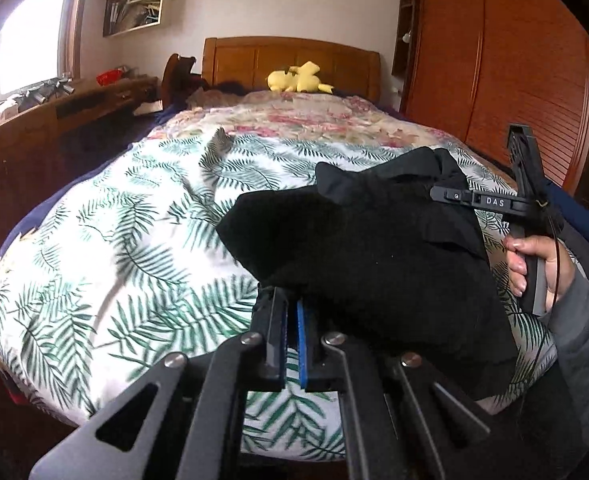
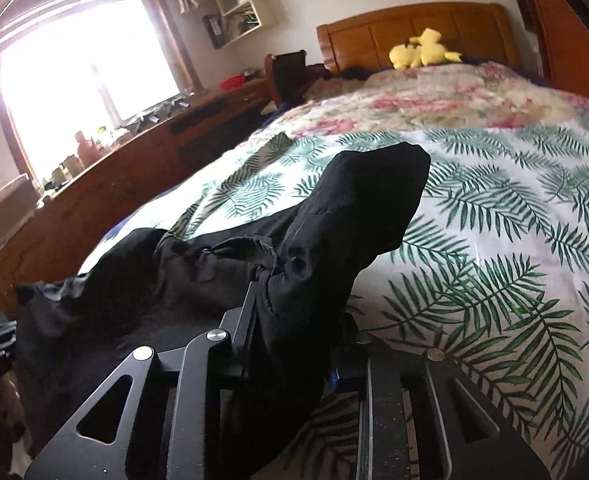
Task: Fold large clothes
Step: 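Lift the coat bundle with both grippers and carry it toward the bed's edge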
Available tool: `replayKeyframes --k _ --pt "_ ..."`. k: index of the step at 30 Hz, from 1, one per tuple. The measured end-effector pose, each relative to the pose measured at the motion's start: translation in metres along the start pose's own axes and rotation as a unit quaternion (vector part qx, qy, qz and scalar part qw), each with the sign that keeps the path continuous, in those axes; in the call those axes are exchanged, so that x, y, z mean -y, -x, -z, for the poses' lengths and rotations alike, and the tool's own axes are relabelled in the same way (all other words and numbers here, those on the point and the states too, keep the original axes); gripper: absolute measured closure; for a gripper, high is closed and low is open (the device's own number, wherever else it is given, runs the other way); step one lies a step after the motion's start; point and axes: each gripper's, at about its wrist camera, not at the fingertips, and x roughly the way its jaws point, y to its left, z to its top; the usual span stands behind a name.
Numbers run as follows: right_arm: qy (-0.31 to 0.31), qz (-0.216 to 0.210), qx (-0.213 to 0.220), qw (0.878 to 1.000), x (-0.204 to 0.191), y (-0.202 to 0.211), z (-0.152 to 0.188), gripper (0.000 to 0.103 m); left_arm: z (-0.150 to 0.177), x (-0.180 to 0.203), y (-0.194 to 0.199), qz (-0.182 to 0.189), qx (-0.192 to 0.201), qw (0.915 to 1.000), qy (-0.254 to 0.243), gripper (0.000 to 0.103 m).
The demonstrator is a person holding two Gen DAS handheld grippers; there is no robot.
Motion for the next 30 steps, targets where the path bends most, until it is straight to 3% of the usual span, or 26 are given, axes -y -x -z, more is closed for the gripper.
replayKeyframes --k 11,30 --pt "0.041 0.027 0.006 0.999 -0.07 -0.035 -0.025 0.08 -0.007 -0.074 0.013 -0.016 0.033 0.999 0.024 0.101" --pt "0.148 -0.028 -0.035 0.988 -0.24 -0.182 -0.093 0.081 0.003 -0.231 0.037 -0.121 0.068 0.9868 0.084 0.102"
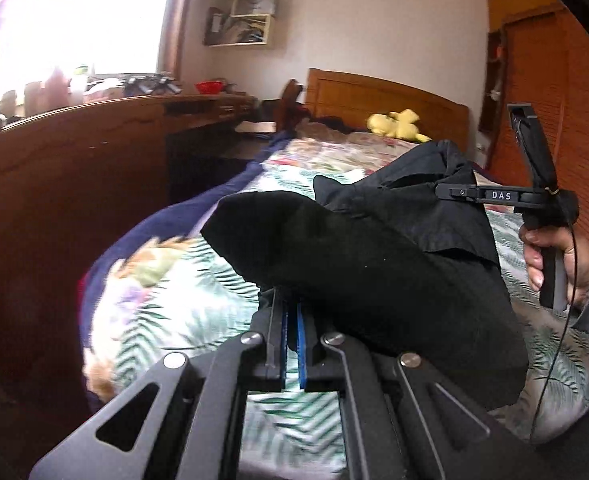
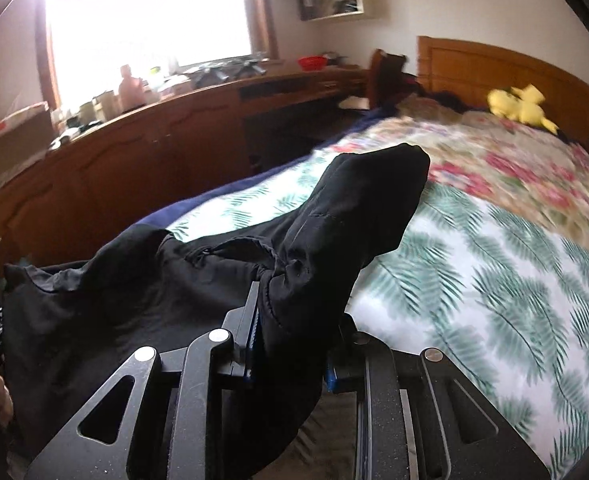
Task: Fold large clothes
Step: 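Lift the coat bundle with both grippers and carry it toward the bed's edge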
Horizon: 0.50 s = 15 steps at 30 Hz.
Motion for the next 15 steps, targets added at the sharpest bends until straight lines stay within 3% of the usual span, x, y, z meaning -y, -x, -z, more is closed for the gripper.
replayKeyframes --k 15 --pt "0.078 -0.042 -0.011 0.996 -0.11 -0.093 -0.063 0.081 -0.009 -0.093 -0.001 -0.098 0.019 0.9948 0.02 0.102"
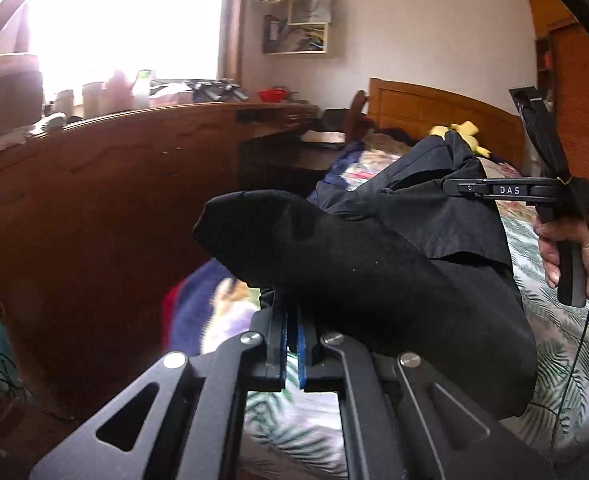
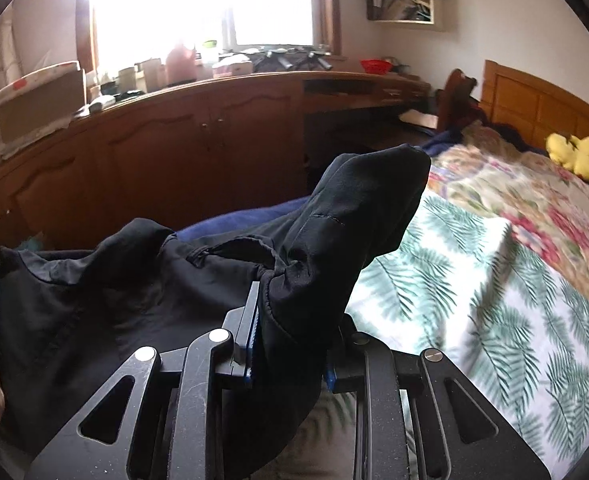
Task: Fold large clothes
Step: 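Lift the coat bundle with both grippers and carry it toward the bed's edge, then set the coat bundle down at the bed's edge and open both grippers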
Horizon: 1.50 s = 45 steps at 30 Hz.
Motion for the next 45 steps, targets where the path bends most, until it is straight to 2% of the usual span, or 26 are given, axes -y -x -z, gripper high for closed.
replayKeyframes --k 4,10,14,17,21,28,30,34,40,45 --pt "0.006 0.0 0.001 1.0 -0.019 -0.021 -0.021 0.08 -0.003 -0.024 -0.004 -0.015 0.007 0.9998 0.008 0.102" --pt "0.022 0.004 0.0 1.0 -0.043 -0.05 -0.037 0.08 -0.001 -0.051 -0.02 -0.039 -0.003 0.9991 0.015 0.102" --pt "0.026 0.015 -0.033 0.999 -0.047 -0.076 -0.028 0.079 0.017 -0.051 -0.038 -0.039 -0.035 0.9986 0.013 0.102" --pt "0.026 0.025 -0.064 0.997 -0.048 -0.092 -0.013 0.078 0.026 -0.045 -0.043 -0.052 -0.042 0.9978 0.002 0.102" --pt "0.015 0.04 -0.086 0.995 -0.038 -0.1 0.003 0.067 0.027 -0.045 -0.044 -0.058 -0.048 0.9971 0.011 0.101" --pt "0.03 0.053 -0.073 0.995 -0.038 -0.073 0.017 0.054 0.031 -0.053 -0.041 -0.075 -0.071 0.9944 0.022 0.097" --pt "0.035 0.04 -0.066 0.996 -0.042 -0.061 0.023 0.053 0.034 -0.051 -0.032 -0.084 -0.069 0.994 0.016 0.095" --pt "0.039 0.015 -0.051 0.998 -0.053 -0.035 0.031 0.051 0.032 -0.045 -0.016 -0.079 -0.063 0.9948 0.016 0.088" --pt "0.031 -0.015 -0.029 0.999 -0.07 0.016 0.043 0.046 0.027 -0.018 0.024 -0.061 -0.035 0.9974 0.016 0.083" --pt "0.024 -0.018 -0.003 1.0 -0.078 0.072 0.055 0.038 0.015 0.016 0.051 -0.053 -0.023 0.9983 0.007 0.083"
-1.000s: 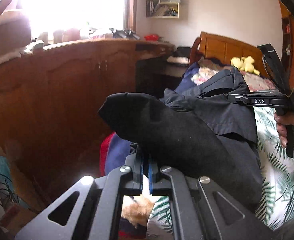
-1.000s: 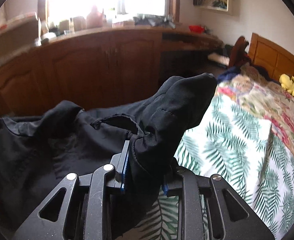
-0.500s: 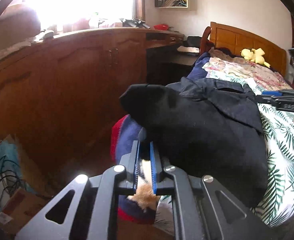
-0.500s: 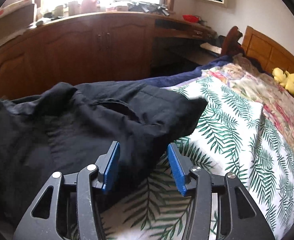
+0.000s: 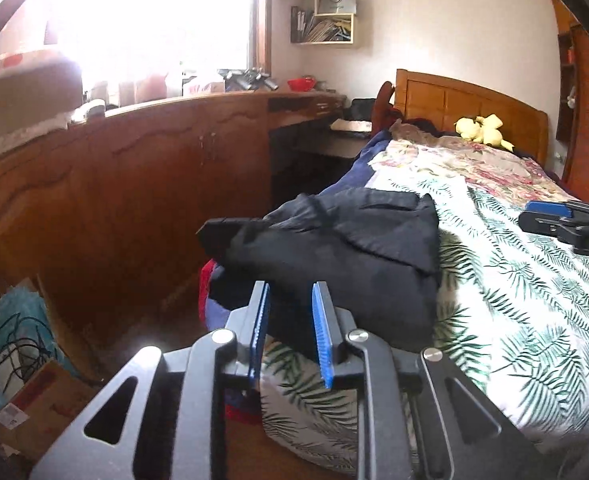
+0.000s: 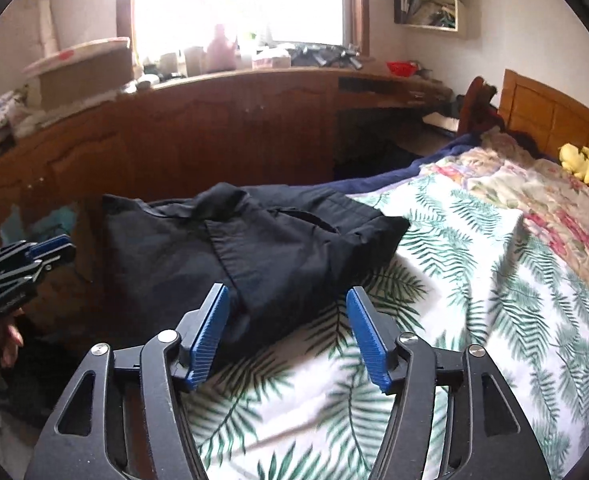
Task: Fold large clothes
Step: 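Set the coat bundle down at the bed's edge and open both grippers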
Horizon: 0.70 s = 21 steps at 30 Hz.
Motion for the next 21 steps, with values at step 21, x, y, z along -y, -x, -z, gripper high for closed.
replayKeyframes --k 21 --pt "-0.048 0.074 0.068 0.994 0.05 0.18 0.078 0.025 -0.027 0.143 0.053 0.113 -0.007 0.9924 -0.047 0.082"
